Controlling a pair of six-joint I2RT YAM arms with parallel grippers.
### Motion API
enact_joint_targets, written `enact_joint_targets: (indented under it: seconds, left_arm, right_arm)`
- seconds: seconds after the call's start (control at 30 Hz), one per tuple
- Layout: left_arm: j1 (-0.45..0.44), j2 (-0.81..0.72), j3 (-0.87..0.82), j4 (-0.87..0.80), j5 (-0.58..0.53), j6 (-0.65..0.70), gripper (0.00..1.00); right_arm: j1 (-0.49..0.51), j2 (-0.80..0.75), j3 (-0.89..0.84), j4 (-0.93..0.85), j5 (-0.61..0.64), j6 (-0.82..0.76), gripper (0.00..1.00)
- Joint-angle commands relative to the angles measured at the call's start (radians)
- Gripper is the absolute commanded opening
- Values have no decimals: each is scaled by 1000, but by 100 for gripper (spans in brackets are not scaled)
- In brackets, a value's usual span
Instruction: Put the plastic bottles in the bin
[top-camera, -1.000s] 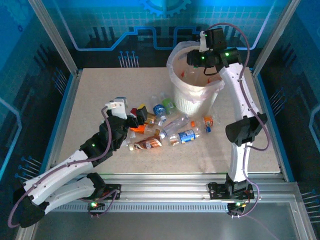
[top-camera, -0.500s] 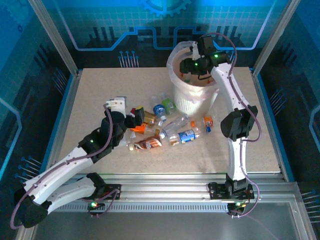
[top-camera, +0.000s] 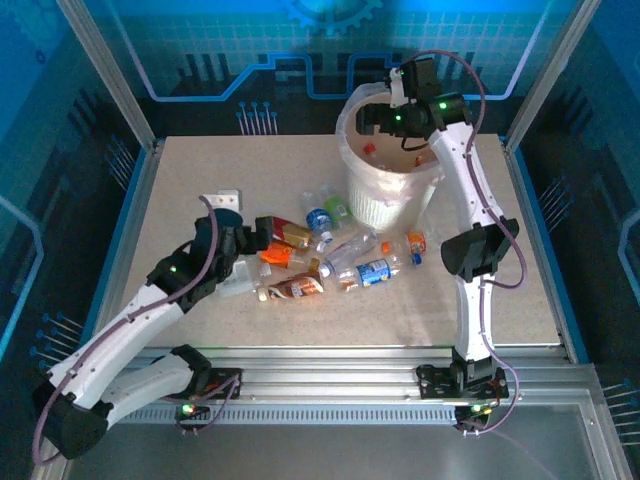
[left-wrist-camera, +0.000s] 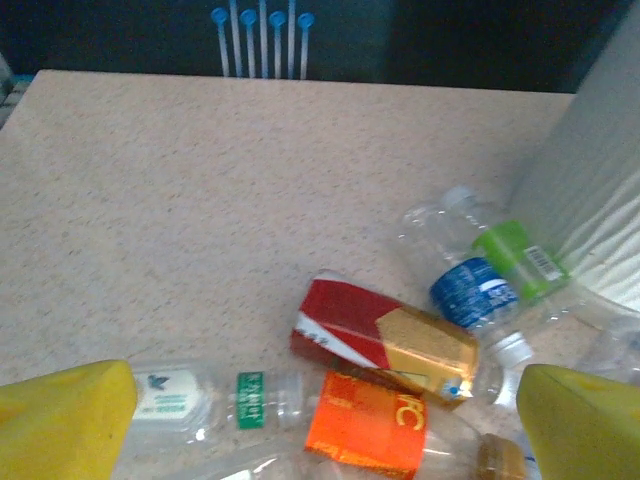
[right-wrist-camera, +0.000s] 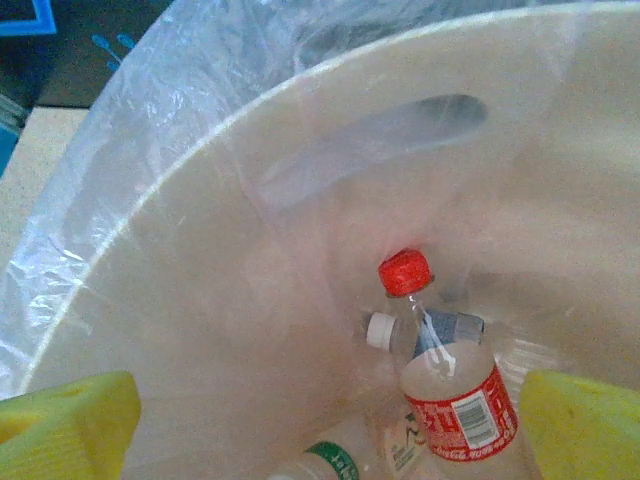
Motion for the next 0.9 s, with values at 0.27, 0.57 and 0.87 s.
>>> enact_joint_targets:
  seconds: [0.27, 0.57, 0.87]
  left_arm:
    - [288, 79, 19, -146, 142, -469, 99]
    - [455, 157, -40, -92, 267, -748, 99]
    - [515, 320, -23, -60, 348, -841, 99]
  right_arm:
    - [12, -285, -172, -52, 41, -10, 100]
    - [81, -499, -486, -13, 116, 10, 100]
    - [117, -629, -696, 19, 163, 81, 100]
